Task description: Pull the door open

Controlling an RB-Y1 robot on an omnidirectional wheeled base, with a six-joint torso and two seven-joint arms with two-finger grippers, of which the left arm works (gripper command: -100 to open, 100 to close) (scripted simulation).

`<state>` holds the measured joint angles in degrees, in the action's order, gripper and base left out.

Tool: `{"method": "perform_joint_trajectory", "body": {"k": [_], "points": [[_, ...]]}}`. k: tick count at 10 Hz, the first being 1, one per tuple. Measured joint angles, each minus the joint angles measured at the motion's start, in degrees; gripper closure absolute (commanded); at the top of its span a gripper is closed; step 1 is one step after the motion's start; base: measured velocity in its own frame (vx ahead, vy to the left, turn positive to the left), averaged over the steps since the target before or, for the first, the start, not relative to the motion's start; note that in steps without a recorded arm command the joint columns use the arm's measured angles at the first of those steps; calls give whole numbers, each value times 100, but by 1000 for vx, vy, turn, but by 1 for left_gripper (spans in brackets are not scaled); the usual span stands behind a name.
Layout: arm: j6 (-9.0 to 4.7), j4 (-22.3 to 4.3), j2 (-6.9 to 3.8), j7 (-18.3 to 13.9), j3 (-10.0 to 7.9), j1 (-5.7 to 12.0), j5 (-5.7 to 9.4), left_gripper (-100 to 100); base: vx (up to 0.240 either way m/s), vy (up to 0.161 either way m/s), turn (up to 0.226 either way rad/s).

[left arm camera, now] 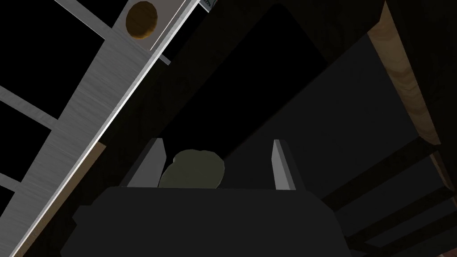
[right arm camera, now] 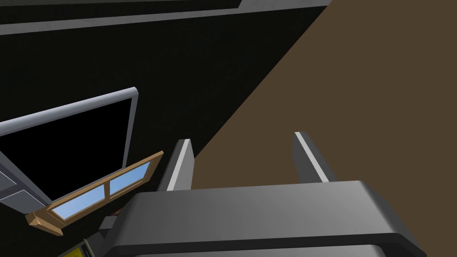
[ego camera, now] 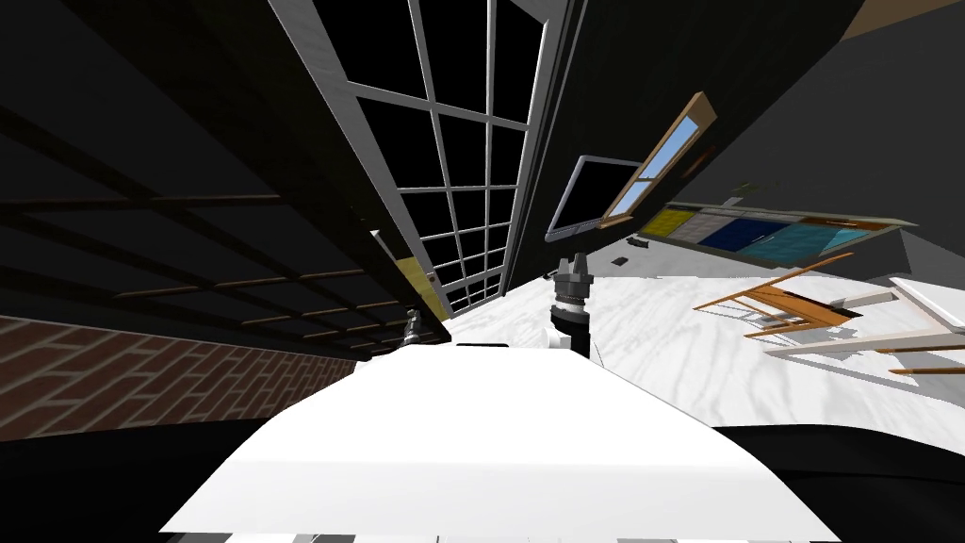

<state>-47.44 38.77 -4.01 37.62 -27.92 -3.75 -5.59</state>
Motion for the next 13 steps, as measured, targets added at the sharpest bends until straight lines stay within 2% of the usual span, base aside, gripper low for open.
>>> {"method": "perform_joint_trajectory", "body": {"k": [2, 6, 7, 8, 9, 10, 13], "points": [[-3, -5, 1, -228, 40, 17, 28, 100, -29, 12, -36], [-70, -155, -96, -796, 149, 120, 120, 100, -46, 9, -43], [-98, -215, -99, -909, 162, 169, 139, 100, -38, 21, -38], [-80, -136, -72, -1047, 202, 135, 154, 100, -21, 14, 3], [-86, -167, -74, -1156, 222, 154, 165, 100, -36, 3, -41], [-36, -35, -51, -1297, 262, 96, 179, 100, -23, 14, -24], [-89, -149, -88, -1626, 315, 182, 236, 100, -39, 13, -46]]}}
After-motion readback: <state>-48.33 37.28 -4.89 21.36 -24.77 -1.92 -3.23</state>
